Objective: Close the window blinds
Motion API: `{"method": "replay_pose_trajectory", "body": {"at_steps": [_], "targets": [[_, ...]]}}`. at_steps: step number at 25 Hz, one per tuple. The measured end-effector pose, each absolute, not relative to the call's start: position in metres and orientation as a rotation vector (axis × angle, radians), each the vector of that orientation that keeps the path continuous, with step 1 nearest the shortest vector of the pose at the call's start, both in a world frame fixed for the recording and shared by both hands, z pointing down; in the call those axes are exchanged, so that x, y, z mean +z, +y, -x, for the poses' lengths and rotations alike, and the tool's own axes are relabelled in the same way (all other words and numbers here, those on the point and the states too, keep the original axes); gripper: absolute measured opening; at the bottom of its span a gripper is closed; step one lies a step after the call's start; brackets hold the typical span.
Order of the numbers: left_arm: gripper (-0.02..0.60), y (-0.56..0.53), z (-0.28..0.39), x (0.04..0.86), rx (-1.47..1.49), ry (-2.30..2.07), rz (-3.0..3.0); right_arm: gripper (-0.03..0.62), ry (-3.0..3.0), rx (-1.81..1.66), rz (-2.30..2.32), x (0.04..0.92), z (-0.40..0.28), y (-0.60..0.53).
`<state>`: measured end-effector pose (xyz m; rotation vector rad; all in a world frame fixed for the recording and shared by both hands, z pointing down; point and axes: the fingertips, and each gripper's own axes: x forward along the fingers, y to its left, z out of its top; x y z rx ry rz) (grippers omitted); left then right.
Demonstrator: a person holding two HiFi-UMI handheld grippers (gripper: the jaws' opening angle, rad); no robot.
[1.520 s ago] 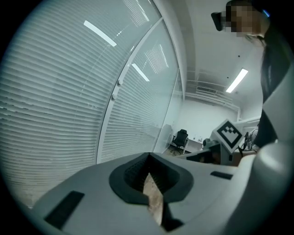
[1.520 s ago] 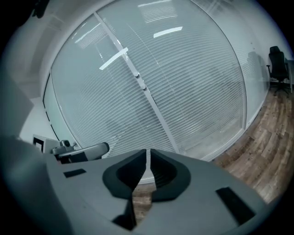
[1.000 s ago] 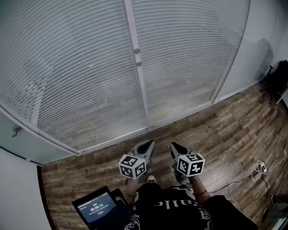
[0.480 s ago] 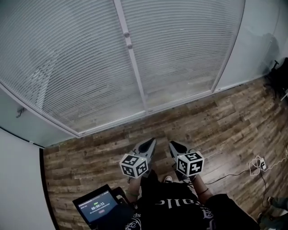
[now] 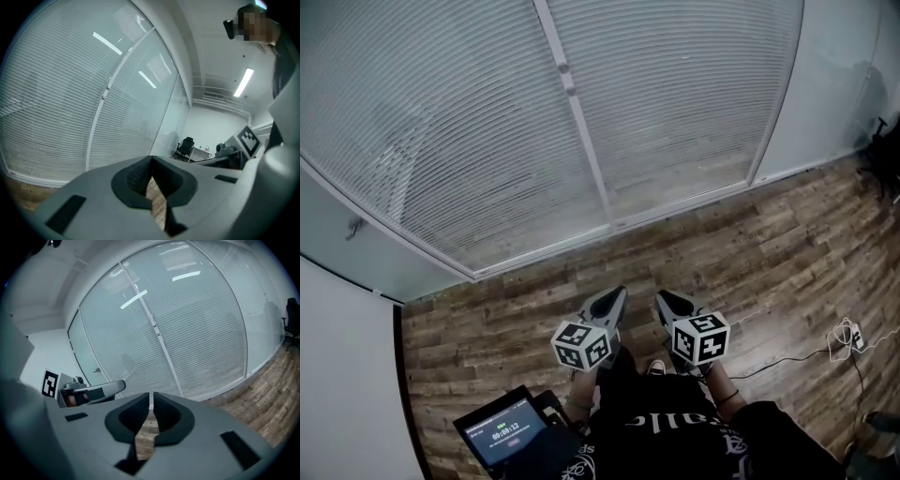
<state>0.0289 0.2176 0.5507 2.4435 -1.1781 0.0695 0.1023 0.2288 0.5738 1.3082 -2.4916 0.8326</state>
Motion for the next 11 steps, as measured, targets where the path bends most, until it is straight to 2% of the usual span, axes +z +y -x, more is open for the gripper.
{"method": "replay_pose_trajectory", "body": {"at_steps": [11], "targets": [[0.005, 0.23, -0.025, 0.553, 0.082, -1.18, -2.448, 0.041, -2.503, 0.826, -1.33, 0.57, -0.104, 0.241]]}}
